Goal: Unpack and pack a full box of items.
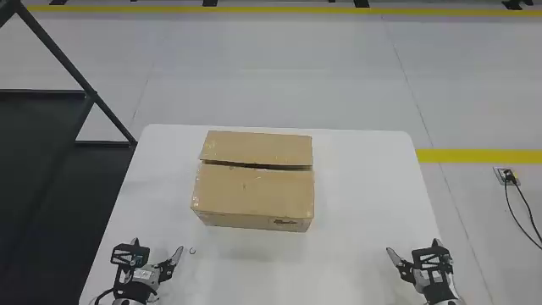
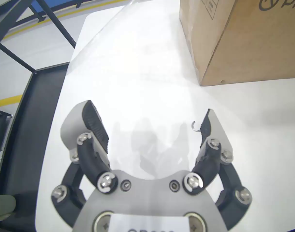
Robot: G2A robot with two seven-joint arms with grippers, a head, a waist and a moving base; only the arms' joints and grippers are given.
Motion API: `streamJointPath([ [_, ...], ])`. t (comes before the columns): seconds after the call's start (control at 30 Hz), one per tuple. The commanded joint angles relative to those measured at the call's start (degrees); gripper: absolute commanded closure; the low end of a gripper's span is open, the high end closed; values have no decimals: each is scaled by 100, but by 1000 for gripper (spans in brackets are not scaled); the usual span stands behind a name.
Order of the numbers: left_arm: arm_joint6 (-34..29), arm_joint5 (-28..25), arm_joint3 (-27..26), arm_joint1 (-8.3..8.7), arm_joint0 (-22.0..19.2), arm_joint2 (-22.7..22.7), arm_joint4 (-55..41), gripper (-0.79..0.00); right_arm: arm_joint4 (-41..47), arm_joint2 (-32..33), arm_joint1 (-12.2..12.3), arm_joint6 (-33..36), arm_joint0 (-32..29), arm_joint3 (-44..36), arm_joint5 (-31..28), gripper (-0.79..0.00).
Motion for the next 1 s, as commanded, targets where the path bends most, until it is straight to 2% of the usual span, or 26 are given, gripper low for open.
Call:
streamJointPath([
  [0.0, 0, 0, 0, 0, 0, 0, 0, -784, 0, 0, 0, 0, 0, 0, 0, -785],
  [0.5, 110, -95, -100, -14, -30, -81, -201, -785, -165, -69, -8, -91, -12, -199, -148, -785],
  [0.8, -33, -743, -500, 21, -211, -661, -893, -785, 76, 71, 29, 377, -75, -1081, -1023, -785],
  [0.9, -116, -942, -626, 31, -260, -819, -1120, -785, 333, 88, 35, 721, -29, -1395, -1266, -785],
  [0.93, -196, -1103, -672, 38, -245, -854, -1213, -785, 391, 68, 49, 1055, -25, -1475, -1493, -785],
  [0.97, -301, -1323, -708, 49, -214, -871, -1281, -785, 391, 68, 49, 1055, -25, -1475, -1493, -785],
])
